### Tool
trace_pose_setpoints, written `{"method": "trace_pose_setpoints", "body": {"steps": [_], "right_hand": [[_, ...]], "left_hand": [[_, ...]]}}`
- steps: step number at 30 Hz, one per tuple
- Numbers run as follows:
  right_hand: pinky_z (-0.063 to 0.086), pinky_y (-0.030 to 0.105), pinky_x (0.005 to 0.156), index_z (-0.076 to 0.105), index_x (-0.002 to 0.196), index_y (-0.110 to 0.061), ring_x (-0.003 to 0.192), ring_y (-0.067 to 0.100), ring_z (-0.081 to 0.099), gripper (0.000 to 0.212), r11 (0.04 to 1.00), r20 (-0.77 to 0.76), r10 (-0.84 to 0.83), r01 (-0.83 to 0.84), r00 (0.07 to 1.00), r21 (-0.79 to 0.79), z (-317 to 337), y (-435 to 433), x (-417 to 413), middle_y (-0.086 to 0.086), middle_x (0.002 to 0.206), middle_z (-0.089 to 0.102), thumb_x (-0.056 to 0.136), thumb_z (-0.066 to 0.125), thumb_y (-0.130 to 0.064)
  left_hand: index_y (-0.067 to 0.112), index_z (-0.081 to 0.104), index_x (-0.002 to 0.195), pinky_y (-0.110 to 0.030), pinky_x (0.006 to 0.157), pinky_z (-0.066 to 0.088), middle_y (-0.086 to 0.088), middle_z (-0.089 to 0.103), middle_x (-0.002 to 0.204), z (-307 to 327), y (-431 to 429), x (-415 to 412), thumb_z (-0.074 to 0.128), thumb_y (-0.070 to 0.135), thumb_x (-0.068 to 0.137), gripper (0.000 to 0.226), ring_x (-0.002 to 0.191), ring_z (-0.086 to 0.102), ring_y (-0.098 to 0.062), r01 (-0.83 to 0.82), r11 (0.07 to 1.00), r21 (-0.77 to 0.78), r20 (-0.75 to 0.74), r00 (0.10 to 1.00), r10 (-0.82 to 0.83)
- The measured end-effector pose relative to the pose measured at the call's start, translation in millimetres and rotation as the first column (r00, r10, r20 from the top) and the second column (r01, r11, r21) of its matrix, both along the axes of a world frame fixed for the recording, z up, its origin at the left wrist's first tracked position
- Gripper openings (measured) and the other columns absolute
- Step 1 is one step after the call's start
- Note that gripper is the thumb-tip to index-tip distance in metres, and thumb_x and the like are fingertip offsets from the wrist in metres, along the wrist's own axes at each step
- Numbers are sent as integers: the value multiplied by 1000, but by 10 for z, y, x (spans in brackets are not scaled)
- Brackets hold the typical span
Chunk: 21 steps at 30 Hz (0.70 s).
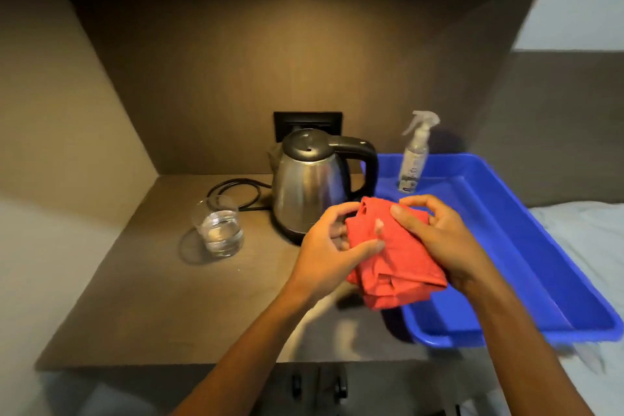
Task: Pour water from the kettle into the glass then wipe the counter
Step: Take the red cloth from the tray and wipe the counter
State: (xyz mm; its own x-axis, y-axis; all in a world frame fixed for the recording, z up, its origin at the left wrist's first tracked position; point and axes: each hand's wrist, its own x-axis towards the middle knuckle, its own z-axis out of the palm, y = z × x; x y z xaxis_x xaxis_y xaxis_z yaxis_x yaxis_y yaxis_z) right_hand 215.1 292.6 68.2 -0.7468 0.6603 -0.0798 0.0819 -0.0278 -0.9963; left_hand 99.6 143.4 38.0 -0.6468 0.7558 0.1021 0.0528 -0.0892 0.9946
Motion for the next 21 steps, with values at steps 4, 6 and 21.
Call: {"method": "trace_pose_setpoints", "body": {"steps": [4,6,21], "right_hand": [[54,24,68,52,110,-14,78,14,63,43,956,132,89,-122,987,268,-199,-473,-484,11,99,62,78,79,-5],[48,32,76,52,113,-12,88,22,57,43,794,271,5,-169,963,584,-344,-688,-626,10,105,56,79,78,-11],[20,59,109,27,151,-36,142,42,24,78,349,618,-21,-573,786,741,-1155,-1696,-845,8,157,31,87,26,-79]], "left_hand": [[29,57,113,-25,77,57,-13,72,111,-289,-566,-201,86,5,72,56,89,72,-10,-253,965,-63,122,958,259],[35,56,117,-30,82,56,-6,69,118,-448,-872,-303,83,17,77,51,94,68,-11,-401,898,-179,-3,913,407],[23,33,150,-40,102,48,-6,52,145,-640,-1039,-1428,89,47,61,108,130,50,-25,-651,664,-368,-341,759,555]]}}
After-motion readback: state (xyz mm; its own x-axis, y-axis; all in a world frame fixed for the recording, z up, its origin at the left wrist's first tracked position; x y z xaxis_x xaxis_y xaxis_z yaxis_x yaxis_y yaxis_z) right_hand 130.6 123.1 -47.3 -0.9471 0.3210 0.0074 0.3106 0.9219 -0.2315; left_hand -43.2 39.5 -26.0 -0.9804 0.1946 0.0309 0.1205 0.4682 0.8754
